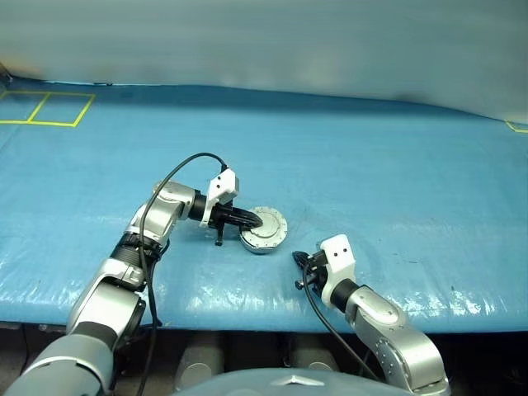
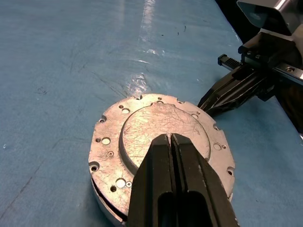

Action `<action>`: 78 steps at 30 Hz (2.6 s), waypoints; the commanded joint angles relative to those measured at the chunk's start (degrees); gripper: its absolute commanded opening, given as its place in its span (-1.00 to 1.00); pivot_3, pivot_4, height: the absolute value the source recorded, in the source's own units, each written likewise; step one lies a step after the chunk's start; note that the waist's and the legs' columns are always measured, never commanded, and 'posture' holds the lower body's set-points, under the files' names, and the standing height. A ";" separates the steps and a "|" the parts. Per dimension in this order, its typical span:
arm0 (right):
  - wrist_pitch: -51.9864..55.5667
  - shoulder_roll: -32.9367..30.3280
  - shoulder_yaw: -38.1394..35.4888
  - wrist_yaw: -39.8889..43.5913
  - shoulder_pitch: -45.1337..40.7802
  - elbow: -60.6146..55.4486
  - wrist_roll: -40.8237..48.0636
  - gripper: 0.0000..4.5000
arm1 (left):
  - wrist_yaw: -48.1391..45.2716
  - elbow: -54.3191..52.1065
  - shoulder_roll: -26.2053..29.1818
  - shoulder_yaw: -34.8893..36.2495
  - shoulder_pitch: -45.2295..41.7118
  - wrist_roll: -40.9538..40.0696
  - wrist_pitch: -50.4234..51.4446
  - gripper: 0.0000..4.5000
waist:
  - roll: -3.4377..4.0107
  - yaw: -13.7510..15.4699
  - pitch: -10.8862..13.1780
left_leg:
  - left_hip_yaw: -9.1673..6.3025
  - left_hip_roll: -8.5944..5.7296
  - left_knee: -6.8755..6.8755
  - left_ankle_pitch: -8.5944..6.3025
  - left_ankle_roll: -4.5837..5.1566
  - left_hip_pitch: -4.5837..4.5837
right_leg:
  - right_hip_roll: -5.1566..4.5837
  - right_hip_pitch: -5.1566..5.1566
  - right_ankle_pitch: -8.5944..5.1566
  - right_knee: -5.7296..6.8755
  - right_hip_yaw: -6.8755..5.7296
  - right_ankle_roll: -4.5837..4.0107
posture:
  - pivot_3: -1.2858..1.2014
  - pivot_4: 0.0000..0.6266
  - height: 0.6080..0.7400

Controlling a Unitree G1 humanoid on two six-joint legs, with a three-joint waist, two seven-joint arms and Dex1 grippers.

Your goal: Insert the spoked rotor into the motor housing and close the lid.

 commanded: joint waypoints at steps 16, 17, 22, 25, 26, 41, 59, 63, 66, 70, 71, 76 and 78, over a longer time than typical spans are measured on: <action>-2.76 -15.05 4.21 20.73 -28.62 6.73 3.75 0.14 | 35.61 -45.55 -5.58 16.39 31.43 -5.13 0.49 -1.00 | 0.14 -0.03 0.07 | 0.04 0.02 0.04 0.15 0.04 0.07 | -0.07 0.06 0.26 -0.01 0.02 0.04 | 0.03 -0.52 1.00; -4.46 -15.48 5.20 22.40 -30.21 9.22 2.95 0.27 | 37.66 -47.03 -6.87 15.62 34.33 -4.42 -0.10 -1.00 | 0.14 0.09 0.07 | 0.05 0.00 0.05 0.15 0.04 0.07 | -0.09 0.08 0.25 0.00 0.02 0.02 | 0.03 -0.52 1.00; -10.03 -14.94 7.72 27.88 -36.19 19.25 1.19 0.99 | 43.54 -47.91 -9.54 9.87 46.48 2.44 -9.62 -1.00 | 0.15 0.09 0.07 | 0.18 -0.01 0.09 0.15 0.06 0.14 | -0.11 0.11 0.20 -0.03 0.13 -0.22 | 0.03 -0.52 1.00; -12.38 -14.29 9.06 30.11 -38.46 24.01 -0.05 0.99 | 46.12 -46.44 -11.92 8.18 52.05 2.62 -13.62 -1.00 | 0.16 0.16 0.07 | 0.19 0.04 0.08 0.16 0.06 0.16 | -0.09 0.09 0.20 -0.03 0.14 -0.32 | 0.03 -0.52 1.00; -12.97 -14.11 9.24 30.51 -38.80 25.01 -0.42 0.99 | 46.53 -46.14 -12.77 7.99 53.07 1.83 -14.29 -1.00 | 0.16 0.15 0.08 | 0.19 0.04 0.08 0.16 0.06 0.15 | -0.10 0.09 0.19 -0.03 0.12 -0.33 | 0.03 -0.52 1.00; -13.52 -12.50 9.41 32.95 -38.27 29.46 -2.15 0.81 | 49.53 -42.96 -14.72 6.75 55.03 0.80 -18.45 -1.00 | 0.20 0.08 0.09 | 0.22 0.05 0.08 0.16 0.06 0.14 | -0.08 0.03 0.19 -0.02 0.13 -0.34 | 0.03 -0.52 1.00; -9.60 -8.95 9.22 27.38 -35.14 21.44 -1.92 0.34 | 50.54 -41.11 -12.29 6.45 54.66 2.47 -19.63 -1.00 | 0.23 -0.33 0.11 | 0.22 0.05 0.06 0.16 0.06 0.10 | -0.07 -0.02 0.19 -0.02 0.13 -0.33 | 0.03 -0.52 1.00; -9.88 -9.06 10.11 27.47 -34.80 22.07 -2.64 0.34 | 50.95 -39.49 -10.58 6.21 56.39 4.99 -21.19 -1.00 | 0.23 -0.38 0.11 | 0.22 0.05 0.04 0.16 0.06 0.10 | -0.07 -0.02 0.18 -0.02 0.13 -0.34 | 0.03 -0.52 1.00; -10.72 -8.98 10.30 27.84 -34.92 23.07 -2.99 0.34 | 50.73 -38.31 -9.27 6.02 57.61 6.09 -22.13 -1.00 | 0.24 -0.33 0.12 | 0.22 0.05 0.02 0.16 0.06 0.10 | -0.08 -0.02 0.17 -0.04 0.13 -0.36 | 0.03 -0.52 1.00; -11.63 -8.75 10.35 28.29 -35.42 24.79 -3.30 0.34 | 50.60 -38.20 -9.07 6.06 58.49 5.50 -22.32 -1.00 | 0.24 -0.33 0.12 | 0.21 0.05 0.03 0.16 0.06 0.11 | -0.09 -0.03 0.17 -0.03 0.12 -0.37 | 0.03 -0.52 1.00; -12.08 -8.68 10.43 28.45 -35.61 25.47 -3.50 0.34 | 50.67 -38.26 -9.06 6.05 58.53 5.49 -22.35 -1.00 | 0.24 -0.33 0.12 | 0.21 0.05 0.04 0.16 0.06 0.11 | -0.10 -0.04 0.16 -0.04 0.12 -0.37 | 0.03 -0.52 1.00; -13.56 -8.65 10.67 29.92 -37.01 28.69 -4.31 0.34 | 50.74 -38.54 -9.33 6.00 58.60 5.05 -22.08 -1.00 | 0.25 -0.49 0.11 | 0.21 0.06 0.04 0.16 0.06 0.15 | -0.10 -0.04 0.16 -0.03 0.12 -0.38 | 0.03 -0.52 1.00; -13.82 -8.67 10.74 30.83 -38.01 29.91 -4.49 0.34 | 50.72 -38.55 -9.44 5.97 58.56 4.87 -21.99 -1.00 | 0.26 -0.52 0.11 | 0.21 0.07 0.04 0.16 0.06 0.16 | -0.09 -0.04 0.16 -0.02 0.12 -0.38 | 0.03 -0.52 1.00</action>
